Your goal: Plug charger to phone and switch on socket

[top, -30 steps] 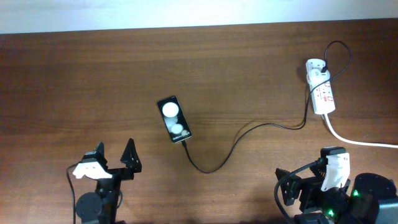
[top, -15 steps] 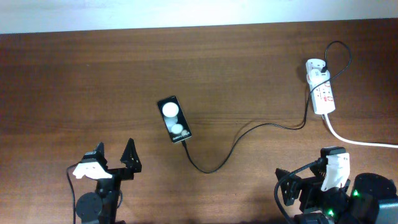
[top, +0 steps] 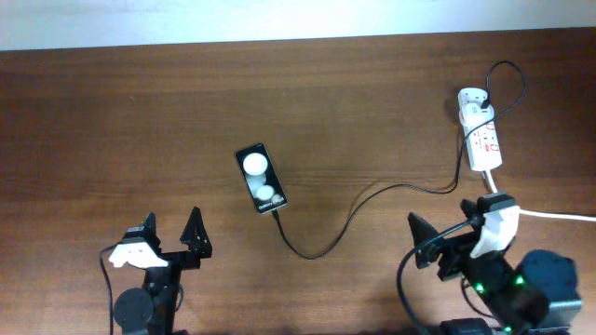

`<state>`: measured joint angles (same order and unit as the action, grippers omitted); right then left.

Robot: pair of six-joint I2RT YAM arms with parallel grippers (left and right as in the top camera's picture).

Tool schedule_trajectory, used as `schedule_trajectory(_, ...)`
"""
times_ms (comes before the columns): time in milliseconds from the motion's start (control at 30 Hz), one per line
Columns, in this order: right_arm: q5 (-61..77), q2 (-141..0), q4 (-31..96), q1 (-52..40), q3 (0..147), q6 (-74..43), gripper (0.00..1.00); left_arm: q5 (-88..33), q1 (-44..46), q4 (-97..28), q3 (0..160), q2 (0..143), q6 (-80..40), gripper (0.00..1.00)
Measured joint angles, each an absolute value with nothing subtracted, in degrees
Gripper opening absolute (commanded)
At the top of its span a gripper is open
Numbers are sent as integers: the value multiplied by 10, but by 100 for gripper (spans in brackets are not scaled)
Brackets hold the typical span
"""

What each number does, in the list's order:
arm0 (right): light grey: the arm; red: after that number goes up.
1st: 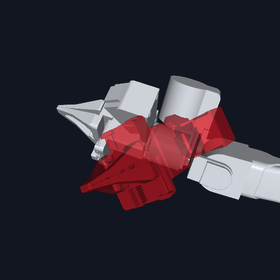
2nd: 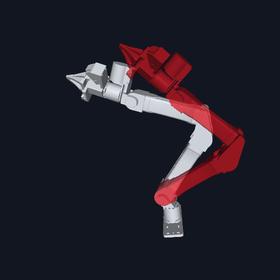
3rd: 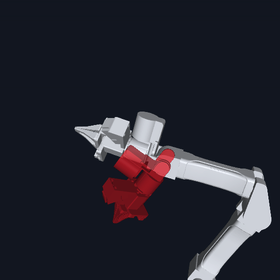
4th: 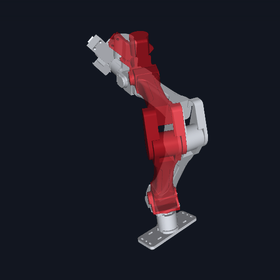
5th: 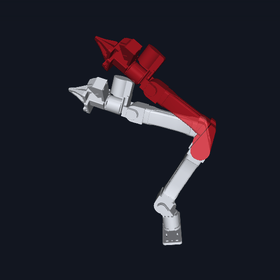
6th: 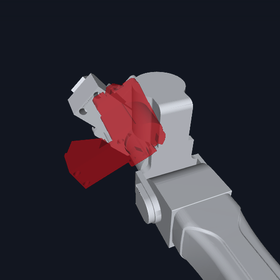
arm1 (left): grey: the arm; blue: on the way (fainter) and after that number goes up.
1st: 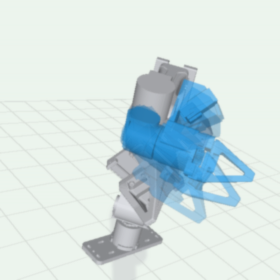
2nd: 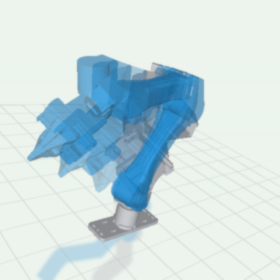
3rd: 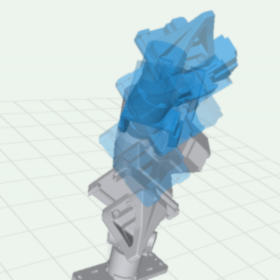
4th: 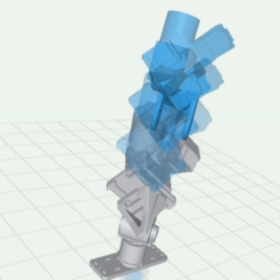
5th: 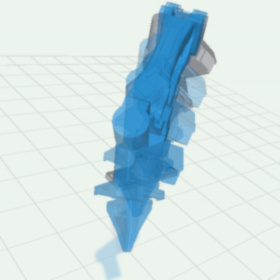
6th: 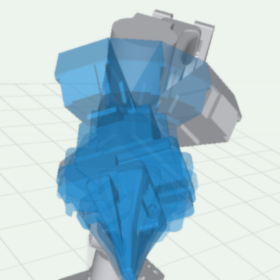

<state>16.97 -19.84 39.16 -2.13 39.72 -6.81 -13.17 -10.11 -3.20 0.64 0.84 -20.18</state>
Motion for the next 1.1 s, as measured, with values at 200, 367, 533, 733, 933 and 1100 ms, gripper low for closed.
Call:
schedule_trajectory(200, 195, -43, 155, -21, 174, -63, 98, -130, -101, -32, 6, 8, -202, 99)
schedule_trajectory(367, 201, -9, 91, -21, 116, -62, 99, -130, -101, -32, 6, 8, -202, 99)
schedule_trajectory(533, 203, -8, 86, -21, 67, -63, 99, -130, -101, -32, 6, 8, -202, 99)
schedule_trajectory(733, 212, -8, 68, -21, 27, -62, 99, -130, -101, -32, 6, 8, -202, 99)
schedule_trajectory(933, 216, -8, 68, -21, 27, -62, 99, -130, -101, -32, 6, 8, -202, 99)
schedule_trajectory(1100, 216, -8, 68, -21, 27, -62, 99, -130, -101, -32, 6, 8, -202, 99)
